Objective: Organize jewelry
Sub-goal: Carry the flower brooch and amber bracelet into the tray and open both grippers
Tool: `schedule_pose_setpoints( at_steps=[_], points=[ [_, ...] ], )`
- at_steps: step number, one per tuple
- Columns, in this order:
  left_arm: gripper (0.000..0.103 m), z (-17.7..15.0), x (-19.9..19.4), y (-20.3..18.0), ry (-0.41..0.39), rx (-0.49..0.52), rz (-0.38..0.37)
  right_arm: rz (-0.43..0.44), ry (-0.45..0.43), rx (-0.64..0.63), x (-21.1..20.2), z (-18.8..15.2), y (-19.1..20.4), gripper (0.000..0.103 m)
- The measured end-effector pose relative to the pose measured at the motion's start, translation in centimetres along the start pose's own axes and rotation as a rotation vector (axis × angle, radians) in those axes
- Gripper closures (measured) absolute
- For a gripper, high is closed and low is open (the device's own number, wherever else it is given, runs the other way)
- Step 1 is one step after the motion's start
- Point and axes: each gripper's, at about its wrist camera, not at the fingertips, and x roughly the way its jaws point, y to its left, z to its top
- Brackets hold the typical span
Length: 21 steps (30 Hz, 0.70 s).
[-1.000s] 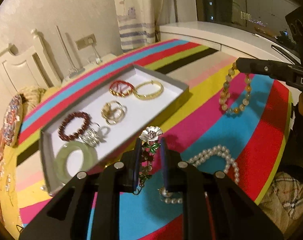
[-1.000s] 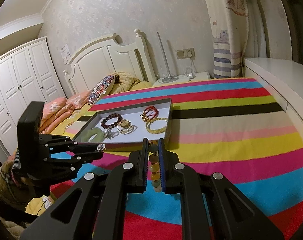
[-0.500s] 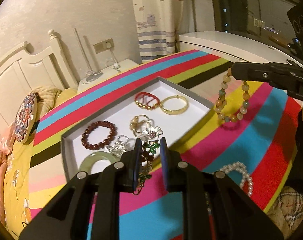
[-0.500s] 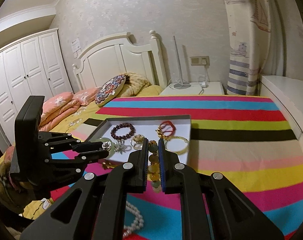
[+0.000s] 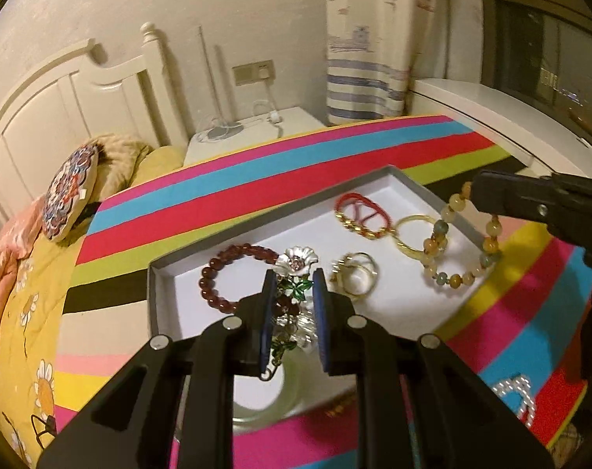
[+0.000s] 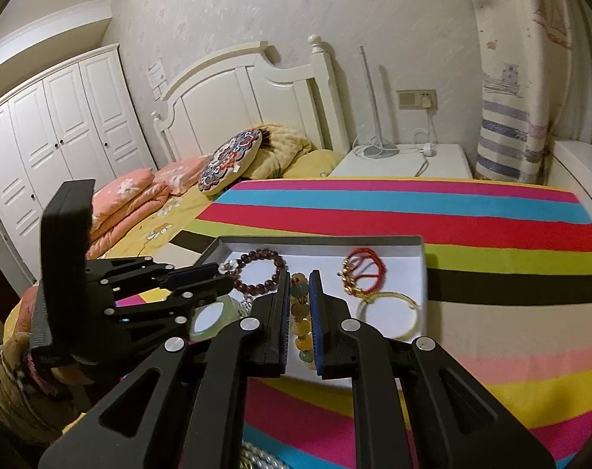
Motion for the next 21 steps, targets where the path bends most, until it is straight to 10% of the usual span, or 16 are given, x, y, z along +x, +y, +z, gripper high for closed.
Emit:
schedule_pose_setpoints(
  at_steps=[21],
  points=[
    [0.085,4.7,4.8,-1.0,0.057,0.032,0.019,0.009,0.048,0.004,2.8,0.0,0.5,0.092]
  ],
)
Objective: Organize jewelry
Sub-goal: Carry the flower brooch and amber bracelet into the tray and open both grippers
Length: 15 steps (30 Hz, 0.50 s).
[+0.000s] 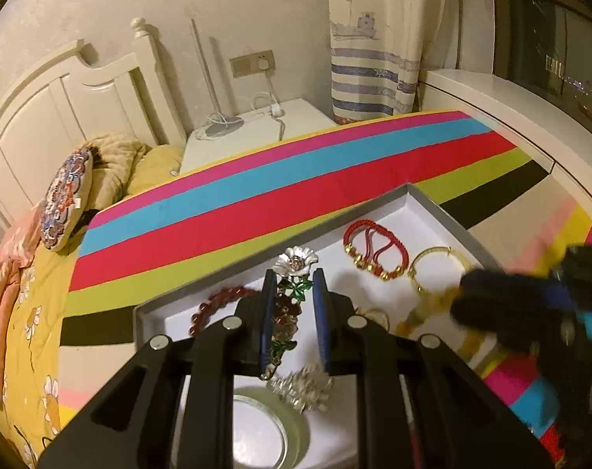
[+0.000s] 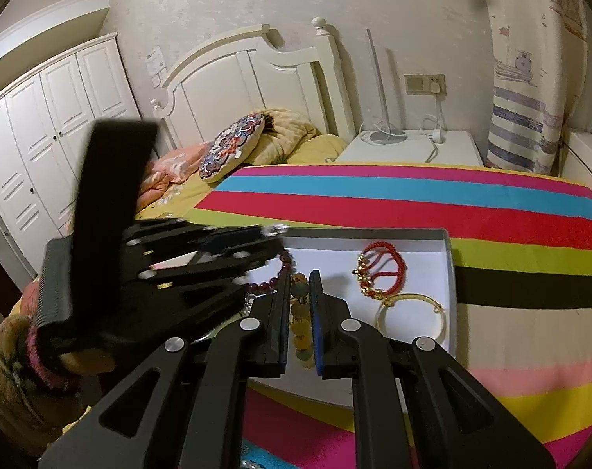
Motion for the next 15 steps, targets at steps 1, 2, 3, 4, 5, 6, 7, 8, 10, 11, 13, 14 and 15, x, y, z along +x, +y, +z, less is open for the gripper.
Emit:
schedule_pose_setpoints(
  at_steps=[1,2,3,4,5,6,7,8,10,11,13,14,15],
  points=[
    [0.085,0.3,0.4,-0.2,0.007,0.006,0.003,-0.002,0.002,-0.004,0.1,-0.1,0.1,0.092],
    [0.085,0.5,0.8,-0.5,0.014,0.013,0.007,-0.004,0.007,-0.002,0.2,-0.2,-0.1,0.092],
    [0.085,0.7,1.1,-0.6,0.018,0.016,0.008,-0.006,0.012,0.004,0.4,-0.3,-0.3,0.092],
    [0.085,0.8,1.3,-0.7,0.022,0.019,0.01,-0.008,0.017,0.009,0.5,-0.4,-0.5,0.092],
    [0.085,0.9,1.5,-0.8,0.024,0.022,0.011,-0.009,0.02,0.014,0.6,-0.5,-0.7,0.092],
    [0.085,1.1,1.7,-1.0,0.026,0.025,0.011,-0.011,0.024,0.019,0.7,-0.6,-1.0,0.092],
    [0.085,1.2,1.8,-1.1,0.025,0.026,0.01,-0.013,0.027,0.023,0.8,-0.7,-1.2,0.092],
    [0.085,1.2,1.7,-1.2,0.023,0.027,0.009,-0.015,0.029,0.026,0.8,-0.7,-1.3,0.092],
    [0.085,1.3,1.7,-1.4,0.019,0.031,0.011,-0.018,0.031,0.03,0.9,-0.8,-1.5,0.092],
    [0.085,1.3,1.7,-1.5,0.017,0.033,0.012,-0.018,0.034,0.03,0.9,-0.8,-1.5,0.092],
    [0.085,1.2,1.5,-1.4,0.012,0.031,0.015,-0.019,0.039,0.034,0.9,-0.7,-1.5,0.091],
    [0.085,1.2,1.4,-1.3,0.009,0.029,0.016,-0.015,0.034,0.042,0.8,-0.6,-1.6,0.091],
    [0.083,1.2,1.3,-1.2,0.008,0.025,0.017,-0.014,0.033,0.047,0.7,-0.6,-1.7,0.09]
  ],
)
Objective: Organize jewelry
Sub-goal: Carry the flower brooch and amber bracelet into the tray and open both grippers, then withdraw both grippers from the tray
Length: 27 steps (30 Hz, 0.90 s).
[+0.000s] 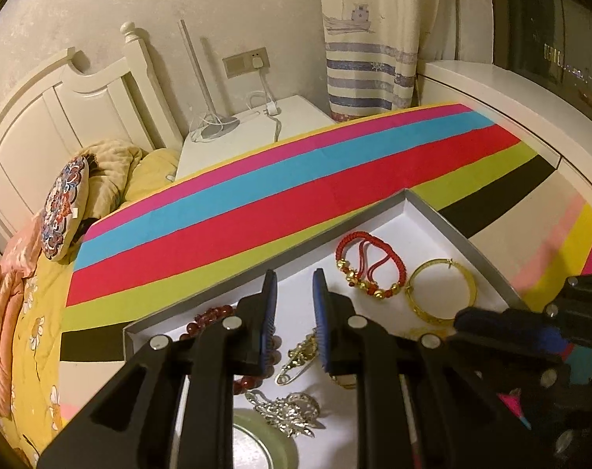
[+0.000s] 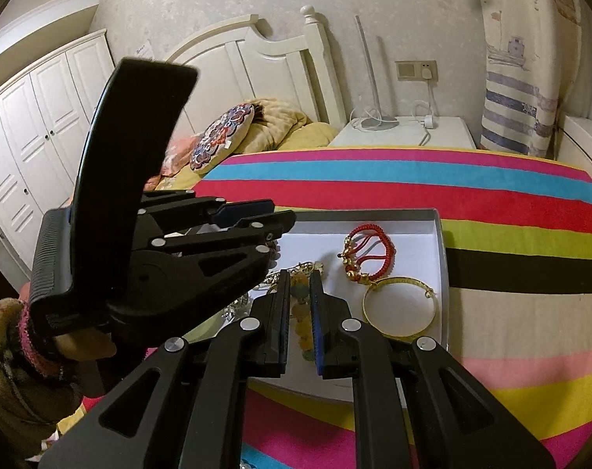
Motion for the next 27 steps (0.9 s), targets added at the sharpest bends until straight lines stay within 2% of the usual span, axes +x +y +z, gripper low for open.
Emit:
schedule_pose_setpoints(
  at_steps=[2,4,6,7,11,12,15,19,21,27],
  points=[
    [0.072,-0.1,-0.3,0.3,-0.005,-0.009,-0.003,-0.008,-0.004,0.005,-0.2,0.1,-0.1,0.089],
    [0.049,-0.1,-1.0,0.7,-0.024,-0.014,0.012,-0.017,-0.007,0.006,-0.4,0.3,-0.3,0.085],
    [0.039,-0.2,-1.8,1.0,-0.048,-0.015,0.031,-0.018,-0.014,0.012,-0.8,0.4,-0.4,0.066],
    [0.034,-0.1,-2.1,1.1,-0.057,-0.015,0.037,-0.021,-0.023,0.014,-1.1,0.4,-0.4,0.062],
    [0.016,-0.2,-4.6,1.9,-0.125,-0.009,0.091,-0.027,-0.05,0.009,-2.6,0.9,-0.3,0.058],
    [0.011,-0.2,-5.2,2.1,-0.141,-0.005,0.106,-0.03,-0.055,0.007,-3.0,1.0,-0.3,0.053],
    [0.005,-0.5,-7.5,2.6,-0.197,0.014,0.163,-0.036,-0.086,-0.004,-4.6,1.5,-0.1,0.038],
    [0.003,-1.2,-10.6,3.0,-0.255,0.038,0.212,-0.043,-0.12,-0.017,-6.7,1.9,0.2,0.034],
    [0.003,-1.9,-12.1,3.3,-0.278,0.035,0.222,-0.047,-0.144,-0.021,-7.9,1.9,0.2,0.026],
    [0.003,-5.7,-16.0,5.5,-0.319,-0.045,0.195,-0.062,-0.169,-0.05,-10.5,1.2,0.2,0.019]
  ],
)
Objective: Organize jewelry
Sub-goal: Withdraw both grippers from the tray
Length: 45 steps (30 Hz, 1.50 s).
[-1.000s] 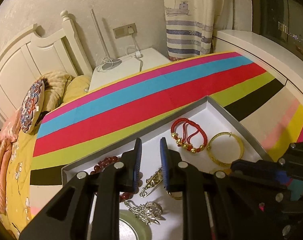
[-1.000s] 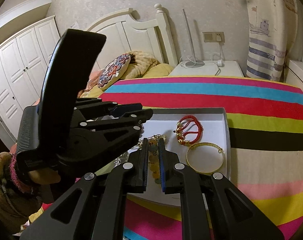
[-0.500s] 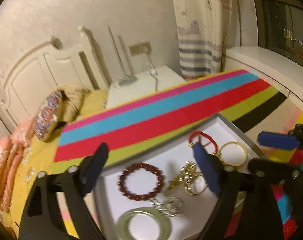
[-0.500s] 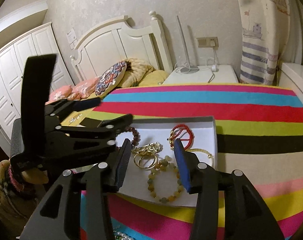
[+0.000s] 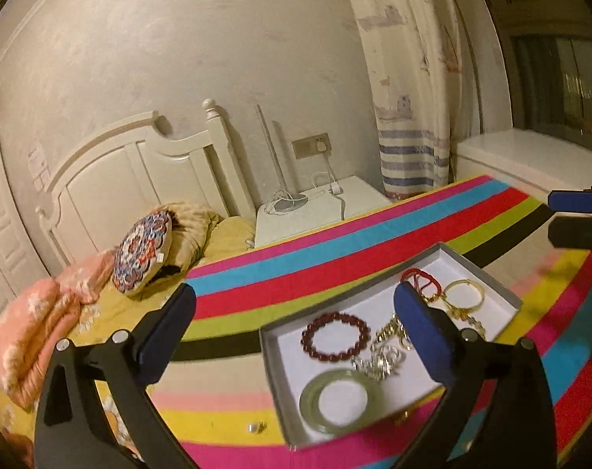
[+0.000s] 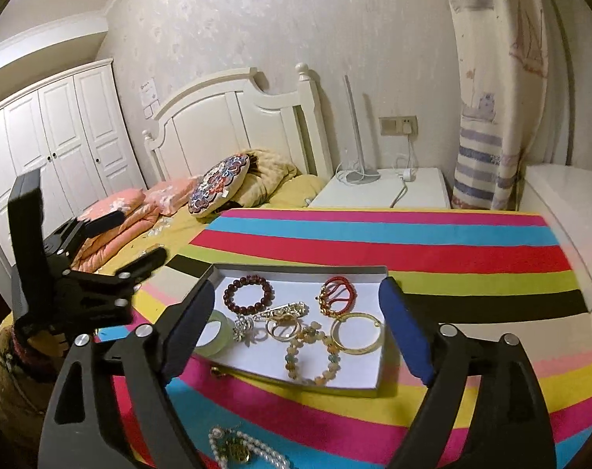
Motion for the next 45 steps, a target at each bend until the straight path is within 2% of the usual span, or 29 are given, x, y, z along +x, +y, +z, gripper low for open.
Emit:
schedule_pose_setpoints(
  at_steps=[8,18,23,28,45],
  points=[
    [0.003,-5.9,-4.9,2.9,-0.023,-0.061,0.052,-0.044,0.006,-0.016,-2.8,-2.2,-0.2,0.017],
    [0.003,-14.1,-5.9,3.9,0.086,-0.165,0.017,-0.09,0.156,-0.07,-2.9,-8.9,1.2,0.017],
    [0.003,-16.1,-5.2,3.6,0.131,-0.209,-0.017,-0.106,0.215,-0.082,-2.3,-12.0,2.0,0.017],
    [0.003,-17.5,-4.8,2.3,0.157,-0.188,-0.034,-0.112,0.27,-0.059,-1.3,-14.3,1.8,0.017],
    [0.003,-20.0,-3.1,2.0,0.234,-0.217,-0.05,-0.123,0.323,-0.001,0.5,-15.7,1.0,0.017]
  ],
)
